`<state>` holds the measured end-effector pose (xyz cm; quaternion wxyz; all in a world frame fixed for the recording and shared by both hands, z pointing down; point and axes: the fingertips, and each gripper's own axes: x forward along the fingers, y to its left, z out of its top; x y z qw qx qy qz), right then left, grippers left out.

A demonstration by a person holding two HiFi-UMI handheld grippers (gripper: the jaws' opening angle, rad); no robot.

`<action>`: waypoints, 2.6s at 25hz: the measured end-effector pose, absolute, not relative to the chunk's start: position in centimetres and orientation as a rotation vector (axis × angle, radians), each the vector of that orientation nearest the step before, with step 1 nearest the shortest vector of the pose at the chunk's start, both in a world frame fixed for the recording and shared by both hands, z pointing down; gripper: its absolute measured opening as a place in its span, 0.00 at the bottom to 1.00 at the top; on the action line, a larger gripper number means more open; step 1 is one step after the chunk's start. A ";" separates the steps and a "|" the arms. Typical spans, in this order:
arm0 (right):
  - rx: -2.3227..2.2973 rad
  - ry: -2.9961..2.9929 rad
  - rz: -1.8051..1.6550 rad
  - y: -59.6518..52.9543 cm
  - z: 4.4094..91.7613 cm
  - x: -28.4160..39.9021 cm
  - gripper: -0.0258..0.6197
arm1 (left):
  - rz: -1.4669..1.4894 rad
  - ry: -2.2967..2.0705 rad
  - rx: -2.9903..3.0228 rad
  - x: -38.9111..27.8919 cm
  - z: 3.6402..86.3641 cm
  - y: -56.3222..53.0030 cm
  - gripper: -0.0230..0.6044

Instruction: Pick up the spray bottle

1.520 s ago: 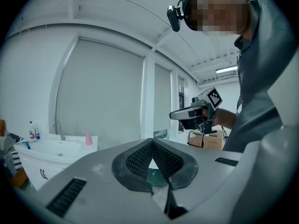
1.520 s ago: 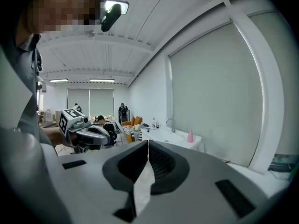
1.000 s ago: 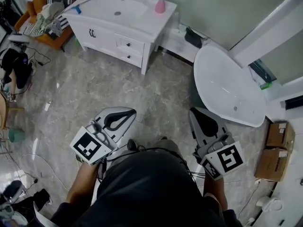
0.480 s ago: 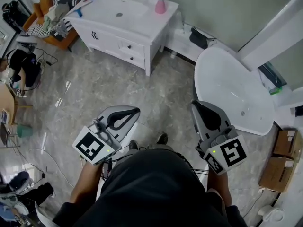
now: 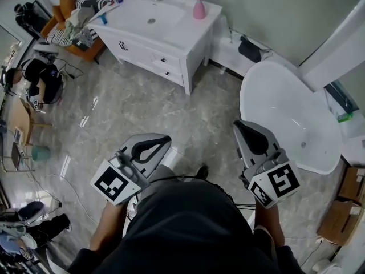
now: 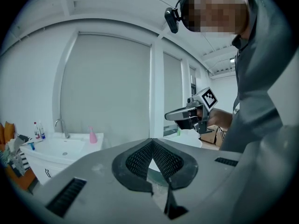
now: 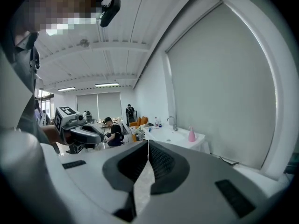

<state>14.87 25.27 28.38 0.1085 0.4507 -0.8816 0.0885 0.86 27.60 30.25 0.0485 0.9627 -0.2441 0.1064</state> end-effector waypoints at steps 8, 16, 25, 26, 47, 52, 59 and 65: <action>1.386 -2.526 0.265 22.7 28.7 14.0 0.05 | 0.292 -0.657 2.928 -0.2 31.3 24.1 0.04; 1.510 -2.461 0.262 19.1 27.4 9.2 0.05 | 0.235 -0.540 2.981 -4.8 29.9 18.2 0.04; 1.580 -2.407 0.231 14.8 27.0 4.0 0.06 | 0.199 -0.467 3.021 -10.3 30.2 13.2 0.04; 1.585 -2.403 0.226 14.5 26.8 3.5 0.06 | 0.177 -0.452 3.034 -10.9 29.9 12.9 0.04; 1.434 -2.469 0.260 4.2 27.7 5.9 0.06 | 0.234 -0.603 2.964 -8.6 31.2 4.8 0.04; 1.388 -2.503 0.264 1.6 28.1 9.7 0.06 | 0.218 -0.642 2.953 -4.5 30.5 3.6 0.04; 1.319 -2.558 0.297 -1.0 29.1 12.9 0.06 | 0.313 -0.743 2.899 -1.6 31.1 2.1 0.04; 1.302 -2.569 0.324 -2.2 30.0 13.5 0.06 | 0.342 -0.762 2.861 -1.2 31.6 2.2 0.04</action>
